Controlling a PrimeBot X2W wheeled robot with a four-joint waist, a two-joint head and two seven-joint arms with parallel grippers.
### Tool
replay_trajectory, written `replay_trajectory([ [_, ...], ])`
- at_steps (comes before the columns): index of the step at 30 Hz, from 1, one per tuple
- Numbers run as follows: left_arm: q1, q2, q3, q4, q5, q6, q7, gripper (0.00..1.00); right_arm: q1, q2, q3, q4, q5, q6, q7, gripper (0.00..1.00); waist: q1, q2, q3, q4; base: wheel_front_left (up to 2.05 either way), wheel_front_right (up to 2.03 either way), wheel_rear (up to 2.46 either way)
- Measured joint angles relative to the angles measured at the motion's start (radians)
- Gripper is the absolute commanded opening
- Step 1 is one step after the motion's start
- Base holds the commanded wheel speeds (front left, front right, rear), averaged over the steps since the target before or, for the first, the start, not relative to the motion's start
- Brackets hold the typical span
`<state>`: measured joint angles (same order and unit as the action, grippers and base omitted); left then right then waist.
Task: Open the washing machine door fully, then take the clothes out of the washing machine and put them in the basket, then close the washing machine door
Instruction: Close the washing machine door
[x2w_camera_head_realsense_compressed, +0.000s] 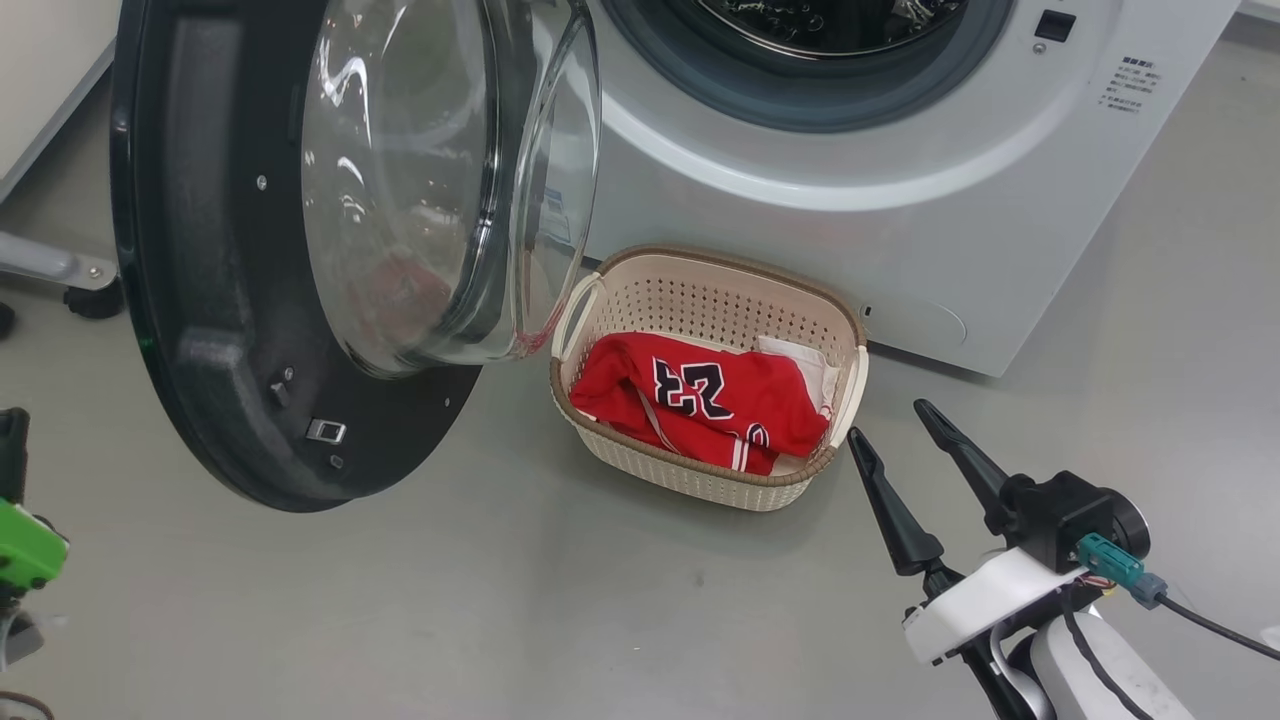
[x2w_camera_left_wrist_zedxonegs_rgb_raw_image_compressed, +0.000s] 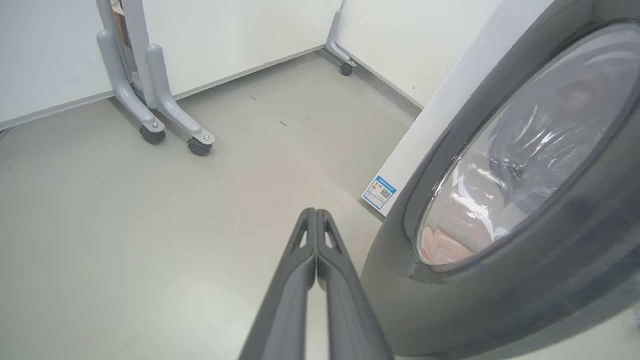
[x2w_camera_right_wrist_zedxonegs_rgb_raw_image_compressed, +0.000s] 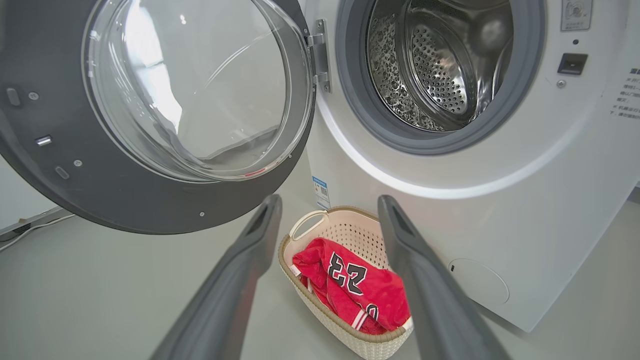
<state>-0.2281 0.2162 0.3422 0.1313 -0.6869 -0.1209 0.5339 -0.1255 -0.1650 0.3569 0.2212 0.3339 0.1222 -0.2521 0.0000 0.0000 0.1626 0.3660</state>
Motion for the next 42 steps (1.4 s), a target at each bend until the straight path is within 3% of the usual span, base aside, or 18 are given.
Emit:
replay_trajectory([
  [8,0.085,0.022,-0.102,-0.078,0.089,0.000,-0.186,0.00,0.001,0.002,0.001,0.002,0.000,0.000,0.000,1.00,0.0000,0.0000,0.000,-0.001,0.00,0.00,0.00],
  [19,0.174,-0.015,-0.104,-0.083,0.184,0.000,-0.452,0.00,0.003,0.005,-0.002,0.005,0.000,0.000,0.000,1.00,0.0000,0.0000,0.001,-0.005,0.00,0.00,0.00],
  [20,0.177,-0.018,-0.109,-0.088,0.190,0.000,-0.474,0.38,0.003,0.005,-0.003,0.006,0.000,0.000,0.000,1.00,0.0000,0.0000,0.000,-0.005,0.00,0.00,0.00],
  [21,0.178,-0.021,-0.116,-0.091,0.199,0.000,-0.491,0.57,0.003,0.005,-0.002,0.006,0.000,0.000,0.000,1.00,0.0000,0.0000,0.000,-0.005,0.00,0.00,0.00],
  [22,0.179,-0.022,-0.123,-0.090,0.213,0.000,-0.506,1.00,0.003,0.005,-0.002,0.006,0.000,0.000,0.000,1.00,0.0000,0.0000,-0.001,-0.005,0.00,0.00,0.00],
  [42,0.217,-0.026,-0.158,-0.023,0.293,0.000,-0.695,1.00,0.012,0.007,0.008,0.014,0.000,0.000,0.000,1.00,0.0000,0.0000,-0.017,-0.007,0.00,0.00,0.00],
])
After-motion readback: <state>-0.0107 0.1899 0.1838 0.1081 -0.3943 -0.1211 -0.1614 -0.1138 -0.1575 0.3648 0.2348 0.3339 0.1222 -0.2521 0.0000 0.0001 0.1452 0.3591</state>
